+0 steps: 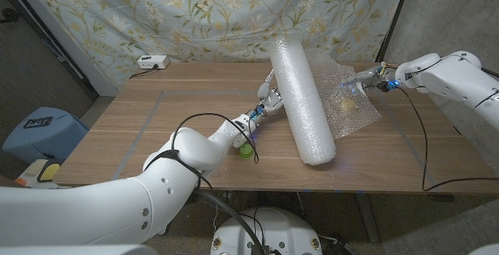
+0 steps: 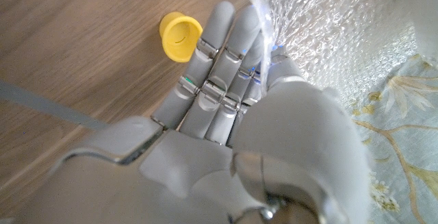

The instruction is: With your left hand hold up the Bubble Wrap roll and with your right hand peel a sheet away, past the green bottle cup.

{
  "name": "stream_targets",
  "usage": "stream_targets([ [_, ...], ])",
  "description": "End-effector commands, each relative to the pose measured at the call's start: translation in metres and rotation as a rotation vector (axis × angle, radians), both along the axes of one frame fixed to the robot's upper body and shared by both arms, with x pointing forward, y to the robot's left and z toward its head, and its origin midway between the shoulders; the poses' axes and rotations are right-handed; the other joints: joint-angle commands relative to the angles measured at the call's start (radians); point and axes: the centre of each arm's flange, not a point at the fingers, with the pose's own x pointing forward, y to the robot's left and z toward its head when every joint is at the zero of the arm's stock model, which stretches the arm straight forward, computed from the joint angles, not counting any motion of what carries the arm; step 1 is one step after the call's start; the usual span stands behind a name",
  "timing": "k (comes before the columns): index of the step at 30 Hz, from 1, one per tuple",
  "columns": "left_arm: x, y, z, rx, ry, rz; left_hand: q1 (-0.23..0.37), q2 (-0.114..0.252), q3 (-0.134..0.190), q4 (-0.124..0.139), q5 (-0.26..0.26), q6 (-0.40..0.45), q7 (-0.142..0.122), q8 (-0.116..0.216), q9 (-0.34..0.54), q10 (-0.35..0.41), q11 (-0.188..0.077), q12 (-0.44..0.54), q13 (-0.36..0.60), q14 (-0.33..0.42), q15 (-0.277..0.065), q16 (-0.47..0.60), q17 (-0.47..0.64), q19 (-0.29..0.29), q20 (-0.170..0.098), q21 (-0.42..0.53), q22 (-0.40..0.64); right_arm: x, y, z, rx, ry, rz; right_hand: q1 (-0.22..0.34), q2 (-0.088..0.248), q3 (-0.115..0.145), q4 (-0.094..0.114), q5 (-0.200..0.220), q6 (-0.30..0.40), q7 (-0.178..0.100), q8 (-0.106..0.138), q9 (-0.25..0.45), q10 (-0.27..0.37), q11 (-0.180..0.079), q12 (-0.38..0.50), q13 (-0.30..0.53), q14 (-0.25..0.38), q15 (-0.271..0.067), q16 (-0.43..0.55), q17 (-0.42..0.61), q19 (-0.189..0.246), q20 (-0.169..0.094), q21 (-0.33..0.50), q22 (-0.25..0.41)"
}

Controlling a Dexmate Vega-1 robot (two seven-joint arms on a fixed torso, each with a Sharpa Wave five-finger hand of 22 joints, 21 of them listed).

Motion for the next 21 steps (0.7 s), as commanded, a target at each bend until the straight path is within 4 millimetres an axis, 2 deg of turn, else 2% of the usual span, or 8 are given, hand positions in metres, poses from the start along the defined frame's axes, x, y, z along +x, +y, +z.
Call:
stream_targets([
  [1, 0.0013, -0.0002, 0.001, -0.022, 0.014, 0.011, 0.005, -0.015, 0.0, -0.01, -0.002, -0.02, -0.003, -0.007, 0.002, -0.007, 0.002, 0.002, 0.001, -0.011, 0.005, -0.002, 0.002, -0.006, 0.002, 0.003, 0.002, 0.0082, -0.0086, 0.0022, -0.011, 0.028, -0.034, 0.012, 0.003, -0.006, -0.001, 0.006, -0.001, -0.004, 0.005, 0.002, 0.006, -0.006, -0.005, 0.004, 0.012, 0.0, -0.005, 0.002, -0.006, -0.036, 0.01, 0.003],
  [13, 0.0002, 0.0016, 0.0016, -0.034, 0.006, 0.0, 0.005, -0.012, 0.002, -0.007, -0.002, -0.031, -0.003, -0.005, 0.002, -0.025, 0.002, -0.003, 0.0, -0.027, 0.006, -0.004, 0.002, -0.022, 0.002, -0.002, 0.002, 0.013, -0.0093, 0.0028, -0.009, 0.035, -0.044, 0.014, 0.003, -0.008, -0.001, 0.006, -0.002, -0.003, 0.006, 0.002, 0.008, -0.006, -0.007, 0.004, 0.013, 0.001, -0.007, 0.006, -0.011, -0.036, 0.02, 0.002],
  [15, -0.0002, 0.0019, 0.0016, -0.039, 0.003, -0.003, 0.0, -0.005, 0.003, -0.002, -0.003, -0.042, -0.003, -0.007, 0.002, -0.029, 0.011, -0.003, 0.0, -0.033, 0.006, -0.003, 0.003, -0.03, 0.003, -0.004, 0.002, 0.0139, -0.0095, 0.0035, -0.007, 0.035, -0.046, 0.014, 0.004, -0.008, -0.001, 0.006, -0.002, -0.003, 0.006, 0.002, 0.006, -0.006, -0.006, 0.008, 0.013, 0.001, -0.008, 0.006, -0.012, -0.036, 0.021, 0.002],
  [21, -0.0003, 0.0029, 0.0015, -0.044, 0.003, -0.005, -0.004, 0.003, 0.006, 0.001, -0.003, -0.029, -0.003, 0.001, 0.003, -0.034, 0.005, -0.003, -0.001, -0.043, 0.006, -0.004, 0.003, -0.042, 0.003, -0.006, 0.002, 0.0153, -0.0096, 0.0043, -0.005, 0.037, -0.052, 0.014, 0.004, -0.009, -0.001, 0.006, -0.002, -0.006, 0.006, 0.002, 0.007, -0.006, -0.008, 0.007, 0.013, 0.001, -0.01, 0.007, -0.013, -0.036, 0.026, 0.001],
])
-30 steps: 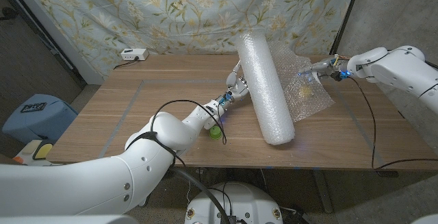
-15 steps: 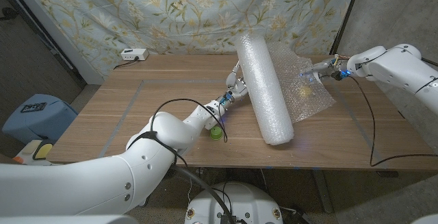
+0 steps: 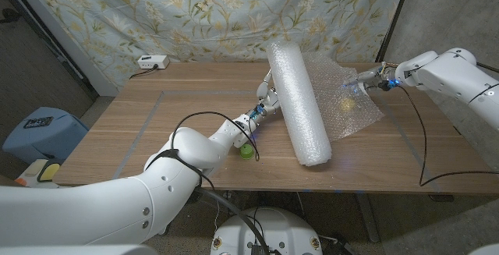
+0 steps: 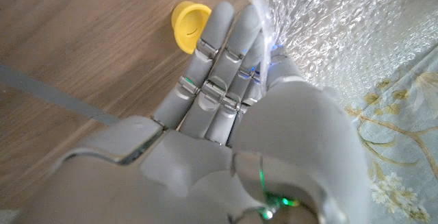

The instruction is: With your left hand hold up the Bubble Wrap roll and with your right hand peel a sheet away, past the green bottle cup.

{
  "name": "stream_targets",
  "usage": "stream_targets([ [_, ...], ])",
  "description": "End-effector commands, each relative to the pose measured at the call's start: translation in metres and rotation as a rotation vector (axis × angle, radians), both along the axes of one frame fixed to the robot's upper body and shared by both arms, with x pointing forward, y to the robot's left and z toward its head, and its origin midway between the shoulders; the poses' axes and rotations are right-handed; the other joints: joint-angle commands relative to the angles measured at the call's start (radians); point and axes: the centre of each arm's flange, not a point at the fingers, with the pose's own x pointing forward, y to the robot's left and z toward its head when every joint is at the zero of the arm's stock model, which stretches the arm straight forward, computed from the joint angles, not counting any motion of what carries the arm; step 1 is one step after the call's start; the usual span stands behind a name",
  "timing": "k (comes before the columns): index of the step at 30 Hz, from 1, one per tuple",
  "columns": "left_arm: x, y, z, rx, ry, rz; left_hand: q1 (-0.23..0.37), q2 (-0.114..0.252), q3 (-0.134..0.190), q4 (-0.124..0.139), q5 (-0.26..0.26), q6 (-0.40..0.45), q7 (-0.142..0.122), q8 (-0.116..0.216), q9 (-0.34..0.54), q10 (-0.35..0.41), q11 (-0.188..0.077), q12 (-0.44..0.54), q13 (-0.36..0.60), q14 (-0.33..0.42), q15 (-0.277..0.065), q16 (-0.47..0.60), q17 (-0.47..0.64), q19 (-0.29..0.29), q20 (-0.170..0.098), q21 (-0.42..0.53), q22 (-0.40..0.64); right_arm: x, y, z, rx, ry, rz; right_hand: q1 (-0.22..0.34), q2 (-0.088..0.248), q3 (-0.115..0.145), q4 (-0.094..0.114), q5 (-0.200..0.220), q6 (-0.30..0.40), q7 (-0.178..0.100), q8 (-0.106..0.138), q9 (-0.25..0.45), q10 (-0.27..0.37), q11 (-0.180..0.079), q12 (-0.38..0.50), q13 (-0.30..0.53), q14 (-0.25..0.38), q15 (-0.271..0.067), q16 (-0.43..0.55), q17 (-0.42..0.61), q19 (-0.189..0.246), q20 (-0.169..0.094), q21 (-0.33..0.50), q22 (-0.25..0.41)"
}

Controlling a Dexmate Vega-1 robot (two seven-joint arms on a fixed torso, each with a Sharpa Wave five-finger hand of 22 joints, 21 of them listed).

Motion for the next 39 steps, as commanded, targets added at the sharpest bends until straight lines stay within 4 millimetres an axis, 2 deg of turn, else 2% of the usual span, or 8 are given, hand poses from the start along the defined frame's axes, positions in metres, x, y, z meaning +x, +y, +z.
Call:
stream_targets([
  [1, -0.001, 0.002, 0.001, -0.011, -0.006, -0.007, -0.002, 0.012, 0.007, 0.008, -0.003, 0.007, -0.001, 0.009, 0.003, -0.007, 0.0, -0.003, -0.001, -0.011, 0.003, -0.004, 0.003, -0.011, -0.001, -0.006, 0.003, 0.004, -0.001, 0.002, 0.002, 0.006, -0.013, 0.009, 0.0, 0.0, 0.001, 0.006, -0.003, -0.006, 0.007, 0.003, 0.006, -0.006, 0.0, 0.006, 0.014, 0.001, -0.001, 0.006, -0.005, -0.038, 0.008, 0.001],
  [24, 0.002, 0.008, -0.001, -0.024, 0.012, 0.002, -0.008, 0.02, 0.011, 0.011, -0.003, 0.03, -0.002, 0.014, 0.003, -0.007, 0.0, 0.0, -0.001, -0.02, 0.003, -0.002, 0.003, -0.024, -0.002, -0.007, 0.003, 0.011, -0.007, 0.006, 0.008, 0.016, -0.053, 0.01, 0.002, -0.004, 0.002, 0.007, -0.005, -0.006, 0.008, 0.003, 0.007, -0.007, -0.006, 0.004, 0.013, 0.001, -0.009, 0.009, -0.017, -0.038, 0.026, -0.001],
  [39, 0.004, 0.021, -0.006, -0.055, 0.025, 0.012, -0.011, 0.022, 0.013, 0.011, -0.002, 0.034, -0.002, 0.013, 0.003, -0.007, 0.0, 0.001, -0.002, -0.023, 0.003, -0.001, 0.003, -0.029, -0.002, -0.005, 0.003, 0.015, -0.01, 0.006, 0.007, 0.035, -0.088, 0.011, 0.002, -0.006, 0.002, 0.007, -0.005, -0.006, 0.009, 0.003, 0.008, -0.006, -0.009, 0.005, 0.015, 0.001, -0.012, 0.013, -0.024, -0.038, 0.039, -0.003],
])
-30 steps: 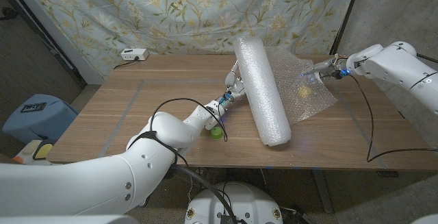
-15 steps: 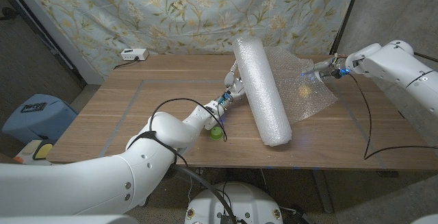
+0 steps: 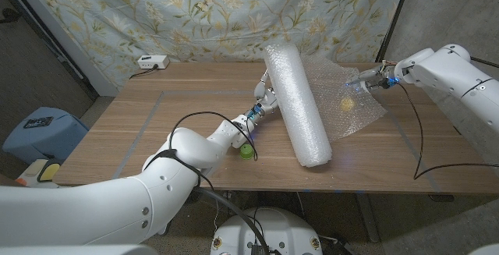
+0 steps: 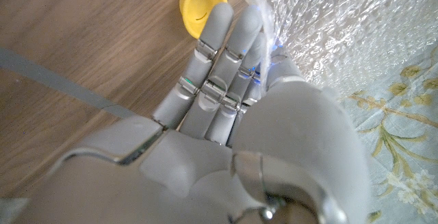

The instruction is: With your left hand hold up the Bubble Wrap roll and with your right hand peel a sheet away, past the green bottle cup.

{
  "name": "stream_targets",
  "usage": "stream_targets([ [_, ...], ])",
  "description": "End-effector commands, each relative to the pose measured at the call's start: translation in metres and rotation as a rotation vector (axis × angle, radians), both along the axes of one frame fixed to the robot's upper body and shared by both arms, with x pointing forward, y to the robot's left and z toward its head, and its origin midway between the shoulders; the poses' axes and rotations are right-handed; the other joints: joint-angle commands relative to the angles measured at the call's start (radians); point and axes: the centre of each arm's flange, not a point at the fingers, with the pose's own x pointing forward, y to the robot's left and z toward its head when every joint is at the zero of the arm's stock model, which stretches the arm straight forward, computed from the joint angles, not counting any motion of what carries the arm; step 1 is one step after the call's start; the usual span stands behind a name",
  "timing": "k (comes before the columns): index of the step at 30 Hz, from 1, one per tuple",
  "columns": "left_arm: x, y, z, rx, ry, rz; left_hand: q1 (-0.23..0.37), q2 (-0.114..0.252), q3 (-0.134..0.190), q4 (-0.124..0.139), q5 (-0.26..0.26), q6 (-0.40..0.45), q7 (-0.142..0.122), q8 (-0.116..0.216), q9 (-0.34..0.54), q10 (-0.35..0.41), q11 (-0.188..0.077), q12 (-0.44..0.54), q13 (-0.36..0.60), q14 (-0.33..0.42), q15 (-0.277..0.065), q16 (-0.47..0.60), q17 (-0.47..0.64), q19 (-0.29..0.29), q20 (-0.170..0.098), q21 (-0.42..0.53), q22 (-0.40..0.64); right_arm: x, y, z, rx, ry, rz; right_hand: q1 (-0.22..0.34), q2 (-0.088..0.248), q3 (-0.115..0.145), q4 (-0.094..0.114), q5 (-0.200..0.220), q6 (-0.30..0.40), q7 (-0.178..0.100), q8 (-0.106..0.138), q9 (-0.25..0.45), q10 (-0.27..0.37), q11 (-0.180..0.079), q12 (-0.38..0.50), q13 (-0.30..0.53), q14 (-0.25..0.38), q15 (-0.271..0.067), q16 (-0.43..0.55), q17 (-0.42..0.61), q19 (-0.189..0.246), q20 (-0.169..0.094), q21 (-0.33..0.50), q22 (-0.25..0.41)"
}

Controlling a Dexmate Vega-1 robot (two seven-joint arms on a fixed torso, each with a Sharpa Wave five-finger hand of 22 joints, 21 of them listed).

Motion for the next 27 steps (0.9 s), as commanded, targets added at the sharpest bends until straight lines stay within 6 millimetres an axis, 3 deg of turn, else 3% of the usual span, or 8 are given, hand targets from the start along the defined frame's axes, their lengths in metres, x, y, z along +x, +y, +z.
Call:
stream_targets([
  [1, 0.002, 0.01, -0.004, -0.021, 0.01, 0.01, 0.002, 0.009, 0.005, 0.003, 0.002, 0.006, -0.002, 0.008, 0.003, -0.005, 0.002, 0.001, 0.003, -0.008, 0.005, -0.001, 0.003, -0.003, 0.0, 0.001, 0.004, 0.004, -0.001, 0.002, -0.002, 0.012, -0.026, 0.011, 0.003, -0.002, -0.002, 0.008, 0.002, -0.001, 0.005, 0.003, 0.002, -0.002, 0.0, 0.004, 0.006, 0.0, -0.004, 0.006, -0.005, -0.044, 0.009, 0.002],
  [27, 0.002, 0.035, -0.007, -0.062, -0.017, 0.006, -0.004, 0.011, 0.009, 0.003, 0.002, 0.01, -0.002, 0.005, 0.003, -0.005, 0.003, 0.003, 0.002, -0.011, 0.005, 0.0, 0.003, -0.008, 0.0, 0.003, 0.004, 0.0, -0.004, 0.006, 0.003, 0.016, -0.081, 0.012, 0.003, -0.006, -0.002, 0.008, 0.001, -0.004, 0.006, 0.003, 0.002, -0.002, -0.005, 0.005, 0.007, 0.0, -0.01, 0.01, -0.015, -0.044, 0.028, 0.0],
])
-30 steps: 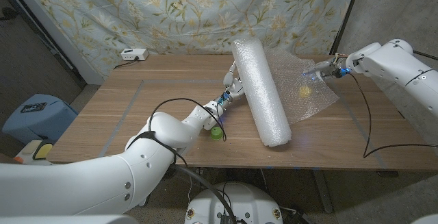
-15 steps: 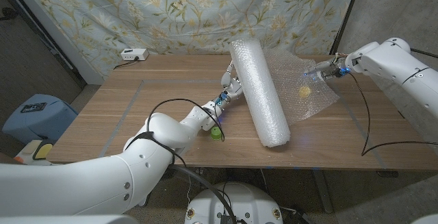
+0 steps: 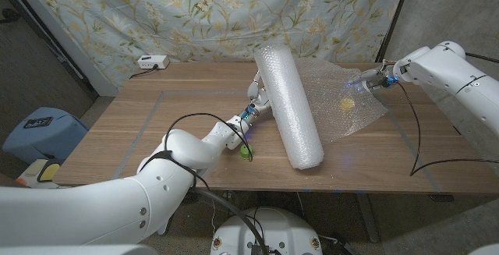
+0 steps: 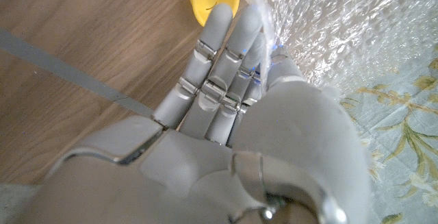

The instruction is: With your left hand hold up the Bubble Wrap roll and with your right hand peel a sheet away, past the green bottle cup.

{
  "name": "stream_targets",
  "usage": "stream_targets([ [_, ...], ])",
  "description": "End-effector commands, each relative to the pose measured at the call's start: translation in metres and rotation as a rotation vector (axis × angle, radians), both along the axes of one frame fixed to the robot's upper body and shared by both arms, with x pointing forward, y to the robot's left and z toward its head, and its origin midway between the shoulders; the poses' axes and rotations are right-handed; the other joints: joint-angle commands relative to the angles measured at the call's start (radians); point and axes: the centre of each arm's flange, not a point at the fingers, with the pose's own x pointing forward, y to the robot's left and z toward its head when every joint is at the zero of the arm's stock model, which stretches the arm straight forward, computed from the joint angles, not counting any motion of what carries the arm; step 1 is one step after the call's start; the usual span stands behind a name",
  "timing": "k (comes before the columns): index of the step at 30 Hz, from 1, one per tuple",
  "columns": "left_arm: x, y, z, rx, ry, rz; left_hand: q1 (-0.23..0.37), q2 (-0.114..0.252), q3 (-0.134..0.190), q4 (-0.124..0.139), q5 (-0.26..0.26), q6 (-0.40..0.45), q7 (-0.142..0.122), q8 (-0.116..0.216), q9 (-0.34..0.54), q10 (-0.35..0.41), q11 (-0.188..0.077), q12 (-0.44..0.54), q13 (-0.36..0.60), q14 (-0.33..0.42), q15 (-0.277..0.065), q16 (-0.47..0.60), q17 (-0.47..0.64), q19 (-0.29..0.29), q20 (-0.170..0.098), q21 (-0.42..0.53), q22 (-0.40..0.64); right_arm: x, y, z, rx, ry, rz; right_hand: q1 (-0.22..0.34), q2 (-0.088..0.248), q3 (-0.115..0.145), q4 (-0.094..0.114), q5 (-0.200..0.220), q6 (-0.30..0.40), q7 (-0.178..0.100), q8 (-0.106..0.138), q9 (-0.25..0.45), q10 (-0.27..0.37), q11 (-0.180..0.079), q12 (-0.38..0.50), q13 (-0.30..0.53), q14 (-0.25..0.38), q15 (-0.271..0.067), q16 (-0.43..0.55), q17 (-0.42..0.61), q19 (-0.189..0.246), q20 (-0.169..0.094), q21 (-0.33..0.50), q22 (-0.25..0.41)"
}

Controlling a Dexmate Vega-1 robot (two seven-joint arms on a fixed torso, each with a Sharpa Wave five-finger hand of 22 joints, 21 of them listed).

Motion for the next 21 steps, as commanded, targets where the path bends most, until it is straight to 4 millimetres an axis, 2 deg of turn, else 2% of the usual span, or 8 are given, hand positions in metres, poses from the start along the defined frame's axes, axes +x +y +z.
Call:
stream_targets([
  [1, -0.001, 0.012, -0.002, -0.017, -0.02, -0.009, 0.0, 0.007, 0.009, 0.003, 0.002, 0.01, -0.002, 0.005, 0.003, -0.005, 0.003, 0.003, 0.002, -0.005, 0.0, 0.0, 0.003, -0.004, 0.004, 0.003, 0.003, -0.003, -0.001, 0.003, 0.007, -0.001, -0.021, 0.012, 0.003, -0.006, -0.002, 0.003, 0.0, -0.003, 0.005, 0.003, 0.002, -0.003, 0.0, 0.002, 0.007, 0.0, -0.003, 0.005, -0.003, -0.052, 0.008, 0.0],
  [21, -0.009, 0.025, -0.011, -0.057, -0.075, -0.037, -0.003, 0.008, 0.01, 0.003, 0.002, 0.012, -0.002, 0.005, 0.003, -0.006, 0.003, 0.003, 0.002, -0.007, 0.0, 0.0, 0.003, -0.01, 0.004, 0.003, 0.003, -0.001, -0.002, 0.007, -0.006, 0.006, -0.03, 0.013, 0.005, -0.008, -0.002, 0.004, -0.001, -0.003, 0.006, 0.004, 0.003, -0.005, -0.003, 0.003, 0.007, 0.0, -0.008, 0.007, -0.01, -0.052, 0.021, -0.001],
])
